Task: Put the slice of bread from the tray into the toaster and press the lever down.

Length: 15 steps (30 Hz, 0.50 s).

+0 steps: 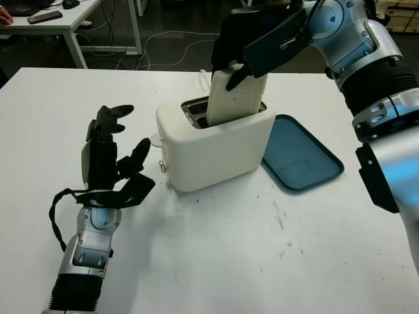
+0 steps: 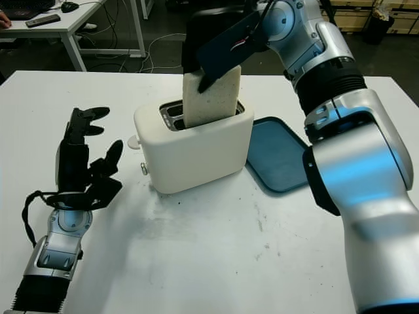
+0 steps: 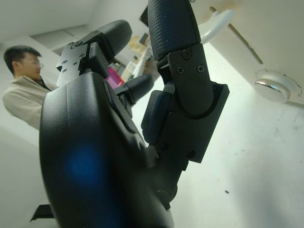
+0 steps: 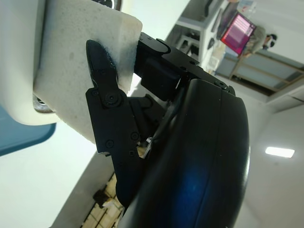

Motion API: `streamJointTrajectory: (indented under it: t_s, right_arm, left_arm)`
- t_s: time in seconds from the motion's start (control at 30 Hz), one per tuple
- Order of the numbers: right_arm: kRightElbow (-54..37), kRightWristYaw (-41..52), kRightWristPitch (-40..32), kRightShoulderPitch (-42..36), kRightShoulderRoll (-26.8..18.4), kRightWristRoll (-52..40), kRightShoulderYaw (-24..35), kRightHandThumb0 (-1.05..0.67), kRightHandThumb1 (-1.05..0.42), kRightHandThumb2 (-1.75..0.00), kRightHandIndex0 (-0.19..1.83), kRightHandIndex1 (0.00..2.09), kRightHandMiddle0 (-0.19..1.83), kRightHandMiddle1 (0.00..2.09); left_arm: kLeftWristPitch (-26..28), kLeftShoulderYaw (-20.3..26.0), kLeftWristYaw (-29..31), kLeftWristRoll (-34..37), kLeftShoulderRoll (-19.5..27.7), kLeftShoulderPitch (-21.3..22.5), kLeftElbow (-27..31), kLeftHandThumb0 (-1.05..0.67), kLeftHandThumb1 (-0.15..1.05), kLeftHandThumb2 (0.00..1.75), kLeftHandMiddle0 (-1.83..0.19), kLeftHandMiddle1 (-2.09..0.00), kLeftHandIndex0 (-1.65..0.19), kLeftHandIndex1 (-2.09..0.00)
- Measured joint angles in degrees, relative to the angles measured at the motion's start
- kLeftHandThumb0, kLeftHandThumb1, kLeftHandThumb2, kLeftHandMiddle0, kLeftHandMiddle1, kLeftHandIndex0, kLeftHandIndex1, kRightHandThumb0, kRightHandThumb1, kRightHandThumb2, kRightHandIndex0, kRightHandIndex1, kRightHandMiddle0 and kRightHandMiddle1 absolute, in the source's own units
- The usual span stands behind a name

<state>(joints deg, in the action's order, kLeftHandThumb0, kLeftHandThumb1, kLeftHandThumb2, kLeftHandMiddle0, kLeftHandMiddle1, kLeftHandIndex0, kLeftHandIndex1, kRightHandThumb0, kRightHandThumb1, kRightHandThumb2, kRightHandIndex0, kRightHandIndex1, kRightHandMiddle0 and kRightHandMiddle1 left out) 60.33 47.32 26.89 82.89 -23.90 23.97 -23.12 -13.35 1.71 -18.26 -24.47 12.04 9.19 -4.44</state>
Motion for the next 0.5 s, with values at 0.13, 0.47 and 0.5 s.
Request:
streamJointTrajectory:
  t_s: [0.13,0.47,0.5]
  right_arm:
    - [0.6,0.6,0.1,-0.9,0.3,0.0,-0.1,-0.47,-0.87,0.0,0.93,0.89,1.11,0.03]
    - [0.5,0.5,0.8,-3.0,0.4,0.0,-0.5,-0.64,-0.72,0.0,0.64,0.52,0.82,0.0]
    - [0.5,0.4,0.8,-3.1,0.4,0.0,-0.3,-0.64,-0.72,0.0,0.62,0.51,0.81,0.0]
  left_arm:
    - [0.0,0.0,-0.1,0.0,0.0,0.0,0.0,-0.95,0.92,0.73,0.0,-1.46,0.0,-1.06]
    - [0.0,0.0,-0.4,0.0,0.0,0.0,-0.1,-0.94,0.92,0.72,0.0,-1.46,0.0,-1.06]
    - [0.0,0.0,-0.4,0.1,0.0,0.0,-0.1,-0.94,0.92,0.71,0.0,-1.45,0.0,-1.06]
